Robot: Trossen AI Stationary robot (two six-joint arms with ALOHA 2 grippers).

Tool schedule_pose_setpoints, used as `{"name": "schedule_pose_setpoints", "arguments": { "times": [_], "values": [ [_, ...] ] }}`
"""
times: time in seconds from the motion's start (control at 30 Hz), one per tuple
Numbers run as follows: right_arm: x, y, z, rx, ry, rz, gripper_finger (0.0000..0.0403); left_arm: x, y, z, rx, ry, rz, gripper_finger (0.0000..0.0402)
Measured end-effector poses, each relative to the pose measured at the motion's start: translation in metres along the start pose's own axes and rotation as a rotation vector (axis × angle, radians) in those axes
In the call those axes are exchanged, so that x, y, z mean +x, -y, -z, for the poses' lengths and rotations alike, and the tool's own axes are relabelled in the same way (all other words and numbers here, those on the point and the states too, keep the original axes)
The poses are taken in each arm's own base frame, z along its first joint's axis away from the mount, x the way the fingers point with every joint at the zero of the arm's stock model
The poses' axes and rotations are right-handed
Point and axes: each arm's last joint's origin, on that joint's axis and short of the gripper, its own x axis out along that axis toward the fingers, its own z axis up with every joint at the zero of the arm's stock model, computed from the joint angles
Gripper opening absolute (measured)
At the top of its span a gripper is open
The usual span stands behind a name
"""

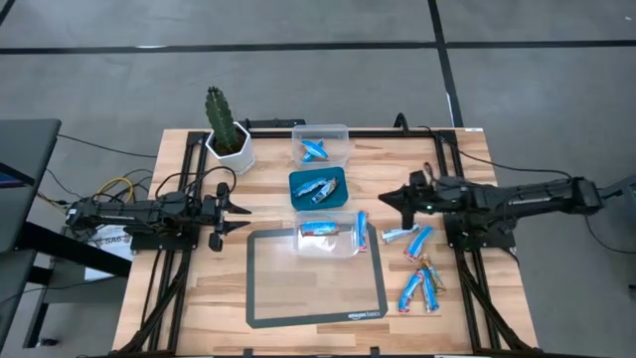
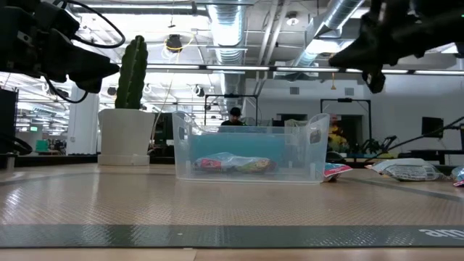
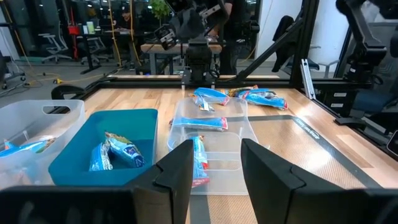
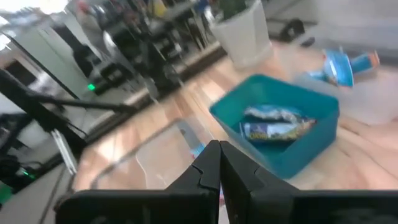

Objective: Pick and place Granola Bars by type
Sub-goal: Put the top left red granola bar into the bottom transparent bin

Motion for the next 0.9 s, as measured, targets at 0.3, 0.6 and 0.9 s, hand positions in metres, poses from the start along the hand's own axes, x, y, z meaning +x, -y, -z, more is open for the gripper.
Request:
{"name": "schedule_pose_setpoints", "arguments": {
  "times": [0.3, 0.6, 0.9],
  "values": [
    [0.024, 0.004, 0.004, 0.124, -0.325, 0.255, 0.0, 0.0, 0.0, 0.0, 0.0, 0.0, 0.0, 0.0128],
    [0.041, 0.009, 0.018, 0.295, -0.431, 0.337, 0.0, 0.0, 0.0, 0.0, -0.002, 0.0, 0.0, 0.0128],
    [0.052, 0.009, 0.034, 0.289, -0.519, 0.374, 0.0061, 0.0, 0.0, 0.0, -0.002, 0.0, 0.0, 0.0128]
  ]
}}
